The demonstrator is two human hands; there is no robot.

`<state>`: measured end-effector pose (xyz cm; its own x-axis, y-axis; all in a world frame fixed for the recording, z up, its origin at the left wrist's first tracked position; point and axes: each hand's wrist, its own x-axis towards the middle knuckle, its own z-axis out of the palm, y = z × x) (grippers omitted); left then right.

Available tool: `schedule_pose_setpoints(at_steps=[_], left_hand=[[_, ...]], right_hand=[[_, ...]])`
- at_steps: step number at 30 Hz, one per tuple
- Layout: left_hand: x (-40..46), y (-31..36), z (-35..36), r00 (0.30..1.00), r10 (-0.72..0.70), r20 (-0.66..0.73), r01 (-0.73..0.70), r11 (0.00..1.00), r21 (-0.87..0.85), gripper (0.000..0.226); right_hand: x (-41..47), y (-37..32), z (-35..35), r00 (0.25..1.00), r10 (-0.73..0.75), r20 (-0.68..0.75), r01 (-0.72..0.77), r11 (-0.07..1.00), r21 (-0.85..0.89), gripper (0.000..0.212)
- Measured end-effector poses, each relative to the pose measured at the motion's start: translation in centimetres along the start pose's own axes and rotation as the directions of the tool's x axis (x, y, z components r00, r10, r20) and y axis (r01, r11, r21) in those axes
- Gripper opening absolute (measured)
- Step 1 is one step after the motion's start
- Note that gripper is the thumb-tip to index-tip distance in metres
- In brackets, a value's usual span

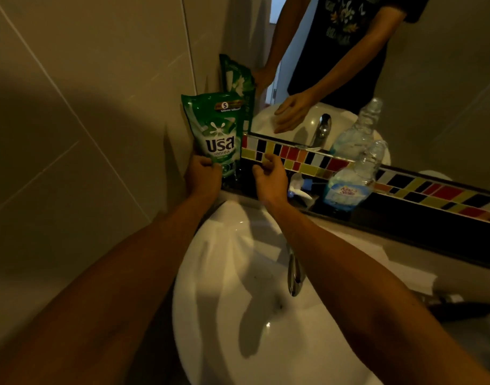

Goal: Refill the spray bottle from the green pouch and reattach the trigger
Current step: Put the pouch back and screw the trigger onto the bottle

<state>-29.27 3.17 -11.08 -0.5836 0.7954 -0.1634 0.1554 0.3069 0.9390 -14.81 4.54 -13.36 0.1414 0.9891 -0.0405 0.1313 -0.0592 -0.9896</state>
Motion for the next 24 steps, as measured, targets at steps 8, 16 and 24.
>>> schedule_pose_setpoints(at_steps=[8, 16, 24], left_hand=[[-5.6, -0.9, 4.9, 0.906, 0.143, 0.4, -0.212, 0.968, 0.136, 0.054], [-8.6, -0.4, 10.2, 0.823, 0.169, 0.542, -0.303, 0.938, 0.169, 0.065], [-8.6, -0.1, 14.6, 0.829, 0.189, 0.526, -0.367, 0.893, 0.259, 0.055]], right_hand=[[-5.5, 2.0, -7.9, 0.98, -0.058, -0.188, 0.046, 0.996, -0.072, 0.053], [-7.3, 2.8, -16.2, 0.915, -0.072, -0.397, 0.067, 0.997, -0.026, 0.052], [-3.7, 1.0, -21.3, 0.936, -0.148, -0.32, 0.116, 0.986, -0.117, 0.078]])
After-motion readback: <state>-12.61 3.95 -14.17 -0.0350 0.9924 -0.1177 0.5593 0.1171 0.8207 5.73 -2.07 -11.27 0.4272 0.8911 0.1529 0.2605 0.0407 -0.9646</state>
